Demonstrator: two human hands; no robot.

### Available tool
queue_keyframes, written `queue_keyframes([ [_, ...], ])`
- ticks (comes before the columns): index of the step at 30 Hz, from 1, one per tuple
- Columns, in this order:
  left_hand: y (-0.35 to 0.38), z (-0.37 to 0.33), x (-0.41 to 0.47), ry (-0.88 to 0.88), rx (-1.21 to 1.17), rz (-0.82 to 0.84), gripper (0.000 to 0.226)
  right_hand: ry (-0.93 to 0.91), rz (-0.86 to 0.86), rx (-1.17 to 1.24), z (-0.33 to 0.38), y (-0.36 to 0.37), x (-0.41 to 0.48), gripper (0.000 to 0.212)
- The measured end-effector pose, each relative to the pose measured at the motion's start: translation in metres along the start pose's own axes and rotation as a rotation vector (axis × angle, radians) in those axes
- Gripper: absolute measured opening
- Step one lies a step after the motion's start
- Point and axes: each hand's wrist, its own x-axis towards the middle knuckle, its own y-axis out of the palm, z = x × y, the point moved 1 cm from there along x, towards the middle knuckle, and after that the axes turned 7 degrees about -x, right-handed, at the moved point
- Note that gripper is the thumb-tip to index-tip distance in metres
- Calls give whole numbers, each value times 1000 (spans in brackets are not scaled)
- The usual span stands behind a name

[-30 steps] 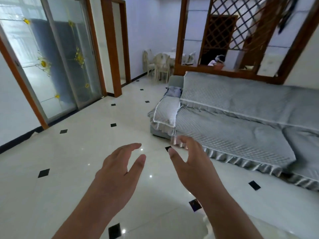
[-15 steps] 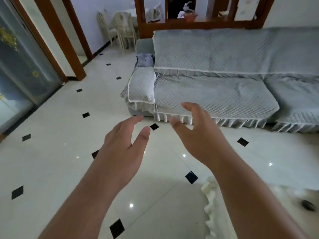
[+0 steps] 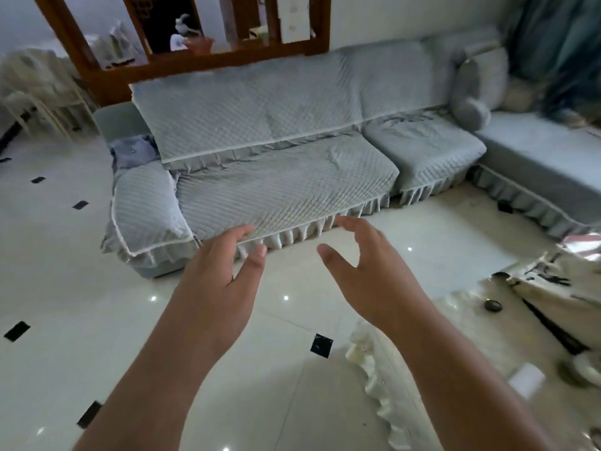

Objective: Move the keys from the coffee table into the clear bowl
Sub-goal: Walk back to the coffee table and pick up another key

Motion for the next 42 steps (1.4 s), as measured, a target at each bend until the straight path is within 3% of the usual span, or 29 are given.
queue_keyframes([
  [15,100,-25,102,292,13,468,43,475,-389,-35,-78,-40,-10,56],
  [32,308,-96,125,387,97,736,42,706,-523,29,-253,-119,-6,57],
  [42,431,-99,125,437,154,960,43,903,-592,80,-335,-105,-16,52],
])
